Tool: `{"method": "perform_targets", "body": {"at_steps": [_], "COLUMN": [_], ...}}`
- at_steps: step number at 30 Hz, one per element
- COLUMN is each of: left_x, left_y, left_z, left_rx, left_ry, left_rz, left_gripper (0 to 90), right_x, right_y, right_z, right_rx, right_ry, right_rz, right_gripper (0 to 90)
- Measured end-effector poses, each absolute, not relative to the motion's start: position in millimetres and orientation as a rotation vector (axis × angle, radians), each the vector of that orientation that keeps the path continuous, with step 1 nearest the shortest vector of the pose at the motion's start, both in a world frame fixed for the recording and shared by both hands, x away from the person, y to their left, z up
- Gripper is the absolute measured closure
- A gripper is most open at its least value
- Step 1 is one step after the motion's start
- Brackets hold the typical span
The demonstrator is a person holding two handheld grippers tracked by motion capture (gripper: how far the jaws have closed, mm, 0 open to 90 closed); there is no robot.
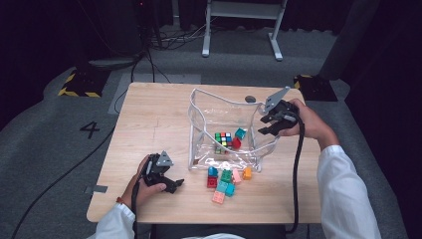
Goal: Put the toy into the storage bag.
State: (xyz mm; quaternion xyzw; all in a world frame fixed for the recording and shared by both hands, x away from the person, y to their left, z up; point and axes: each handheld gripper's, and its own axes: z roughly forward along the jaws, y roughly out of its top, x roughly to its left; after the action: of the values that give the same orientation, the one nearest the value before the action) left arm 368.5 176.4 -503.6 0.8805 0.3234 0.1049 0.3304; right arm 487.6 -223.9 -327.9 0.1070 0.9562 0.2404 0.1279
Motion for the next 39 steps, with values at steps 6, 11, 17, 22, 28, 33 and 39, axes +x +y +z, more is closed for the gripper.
{"method": "perform_targets", "body": {"at_steps": [6, 11, 17, 22, 28, 33, 39], "left_x": [369, 369, 368, 369, 369, 369, 368], "left_y": [176, 176, 176, 176, 176, 176, 176], "left_z": [-504, -504, -504, -504, -504, -504, -504], "left_rx": [2.303, 2.303, 2.303, 2.301, 2.302, 2.303, 2.302], "left_ry": [0.846, 0.845, 0.85, 0.843, 0.846, 0.845, 0.846], "left_rz": [0.274, 0.275, 0.272, 0.276, 0.275, 0.275, 0.272], "left_gripper": [0.4, 0.4, 0.4, 0.4, 0.4, 0.4, 0.4], "right_x": [474, 455, 434, 418, 403, 395, 385], "right_y": [-248, -266, -295, -321, -340, -344, -332], "right_z": [-316, -310, -309, -321, -346, -374, -408], "right_rx": [0.398, 0.464, 0.549, 0.613, 0.652, 0.684, 0.701], "right_ry": [2.63, 2.475, 2.353, 2.306, 2.298, 2.313, 2.376], "right_rz": [0.919, 1.046, 1.151, 1.185, 1.208, 1.221, 1.211], "right_gripper": [44.4, 36.4, 31.0, 29.7, 29.0, 28.9, 30.4]}}
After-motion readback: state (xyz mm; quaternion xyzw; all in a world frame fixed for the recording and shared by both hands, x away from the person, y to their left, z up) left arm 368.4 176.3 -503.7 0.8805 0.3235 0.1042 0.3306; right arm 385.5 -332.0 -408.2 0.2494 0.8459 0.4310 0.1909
